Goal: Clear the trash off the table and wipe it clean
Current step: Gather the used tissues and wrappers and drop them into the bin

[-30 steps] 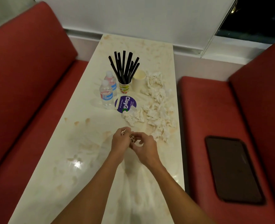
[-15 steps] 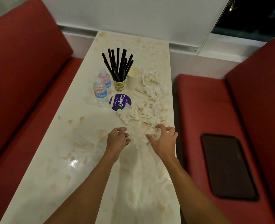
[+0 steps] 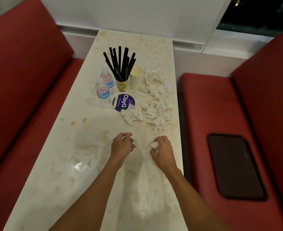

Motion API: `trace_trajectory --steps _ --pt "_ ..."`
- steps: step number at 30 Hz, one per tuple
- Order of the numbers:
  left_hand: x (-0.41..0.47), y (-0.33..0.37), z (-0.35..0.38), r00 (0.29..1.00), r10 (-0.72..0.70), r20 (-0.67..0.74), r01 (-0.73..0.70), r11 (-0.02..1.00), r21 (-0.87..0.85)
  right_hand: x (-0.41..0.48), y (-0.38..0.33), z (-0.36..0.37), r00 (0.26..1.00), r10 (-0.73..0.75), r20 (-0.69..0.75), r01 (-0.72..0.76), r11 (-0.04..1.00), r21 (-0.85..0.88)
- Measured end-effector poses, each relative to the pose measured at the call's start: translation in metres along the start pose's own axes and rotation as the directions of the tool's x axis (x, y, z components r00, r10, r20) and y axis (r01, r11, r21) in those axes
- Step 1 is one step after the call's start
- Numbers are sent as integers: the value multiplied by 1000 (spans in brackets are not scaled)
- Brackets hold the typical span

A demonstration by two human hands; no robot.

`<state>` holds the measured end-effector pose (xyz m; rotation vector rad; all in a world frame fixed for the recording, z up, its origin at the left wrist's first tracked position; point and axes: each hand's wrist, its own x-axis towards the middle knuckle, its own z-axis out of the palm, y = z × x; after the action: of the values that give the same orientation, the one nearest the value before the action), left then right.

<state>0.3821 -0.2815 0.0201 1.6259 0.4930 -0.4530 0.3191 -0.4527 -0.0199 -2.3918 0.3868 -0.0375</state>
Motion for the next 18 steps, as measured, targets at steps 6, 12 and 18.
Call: trace_trajectory --steps 6,12,18 --pt "-4 -1 0 1000 -16 17 16 1000 -4 6 -8 -25 993 85 -80 -69 980 185" --pt "-3 2 -3 1000 -10 17 10 1000 19 46 -17 -37 957 237 -168 -202 959 201" --pt "0 4 -8 1000 -17 11 17 999 32 82 -15 -25 936 335 -107 -310 929 201"
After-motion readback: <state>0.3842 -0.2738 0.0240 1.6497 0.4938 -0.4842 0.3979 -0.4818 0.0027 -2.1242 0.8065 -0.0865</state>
